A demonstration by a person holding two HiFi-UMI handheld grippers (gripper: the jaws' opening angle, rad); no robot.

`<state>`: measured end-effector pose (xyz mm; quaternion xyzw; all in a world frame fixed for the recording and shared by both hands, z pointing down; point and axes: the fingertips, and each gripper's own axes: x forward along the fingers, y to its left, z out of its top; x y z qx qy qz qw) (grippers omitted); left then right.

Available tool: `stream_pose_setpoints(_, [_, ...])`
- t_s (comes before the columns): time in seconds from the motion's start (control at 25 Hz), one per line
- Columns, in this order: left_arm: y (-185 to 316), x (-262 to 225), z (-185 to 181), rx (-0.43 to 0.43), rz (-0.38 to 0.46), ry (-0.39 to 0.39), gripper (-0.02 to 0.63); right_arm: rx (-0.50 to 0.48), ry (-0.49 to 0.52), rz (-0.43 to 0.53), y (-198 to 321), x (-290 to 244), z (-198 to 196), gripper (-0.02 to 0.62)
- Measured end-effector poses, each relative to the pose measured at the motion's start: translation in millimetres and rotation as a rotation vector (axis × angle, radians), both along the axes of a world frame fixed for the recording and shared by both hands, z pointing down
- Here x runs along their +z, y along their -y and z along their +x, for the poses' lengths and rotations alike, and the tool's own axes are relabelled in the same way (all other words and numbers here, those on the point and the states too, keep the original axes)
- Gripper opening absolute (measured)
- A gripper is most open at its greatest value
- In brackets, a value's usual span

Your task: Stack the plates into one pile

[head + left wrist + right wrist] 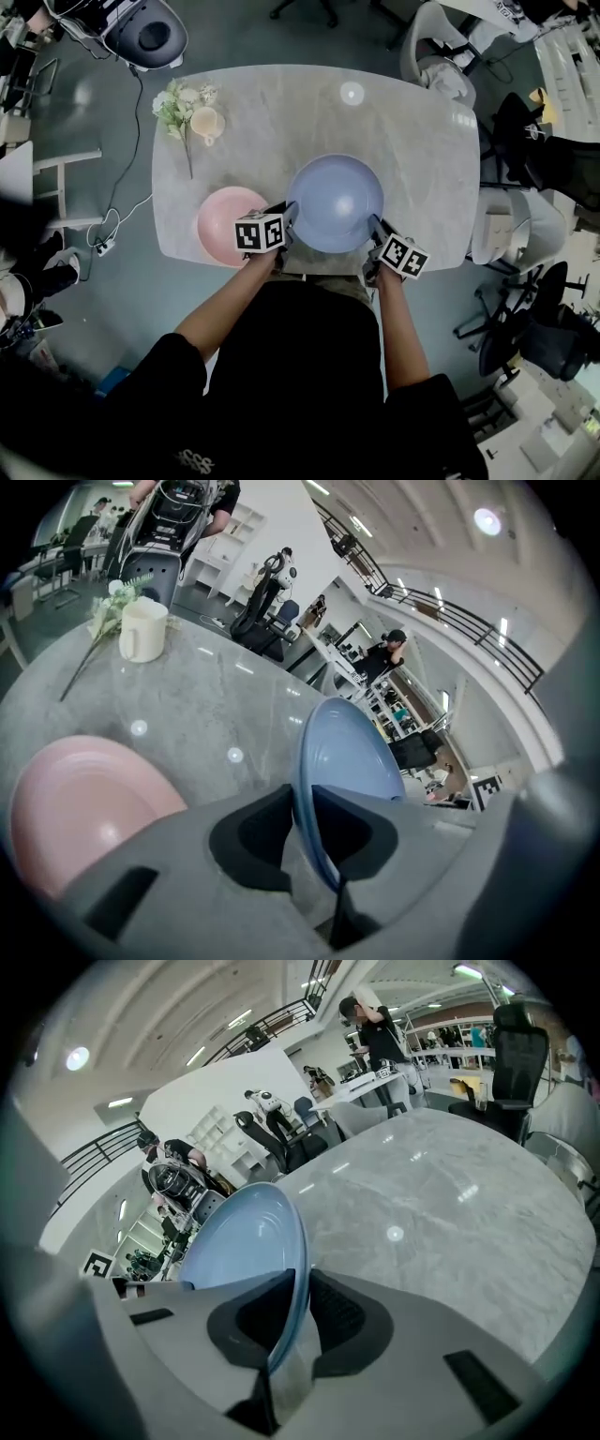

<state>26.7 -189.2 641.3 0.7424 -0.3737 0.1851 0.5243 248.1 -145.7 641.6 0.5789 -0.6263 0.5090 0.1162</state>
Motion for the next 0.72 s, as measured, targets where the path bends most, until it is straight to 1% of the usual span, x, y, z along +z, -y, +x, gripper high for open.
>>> stream_pose_setpoints(0.12, [-32, -3, -18, 0.038, -0.004, -0.01, 0.075, 0.009, -0.003, -0.008, -36, -3, -19, 0.054])
stream_pose_setpoints(0.28, [-57, -1, -24, 0.086, 0.017, -0.024, 0.081, 0.021, -0.011, -0.009, -68, -2, -27, 0.054])
stream_pose_setpoints(0.4, [-69, -3, -28, 0.103, 0.034, -0.007, 0.081, 0.024, -0.018, -0.01, -85, -3, -32, 0.054])
stream_pose_setpoints(0.48, [-75, -9, -29, 0.083, 0.057, 0.007, 0.08, 0.011, -0.019, 0.0, -91, -6, -32, 0.054])
stream_pose_setpoints(0.56, [-81, -14, -28, 0.045, 0.078, 0.017, 0.078, -0.015, -0.016, 0.019, -92, -9, -29, 0.054])
stream_pose_setpoints(0.72, [-108, -15, -24, -0.019, 0.061, 0.047, 0.075, -0.086, -0.008, 0.034, -100, -15, -20, 0.054])
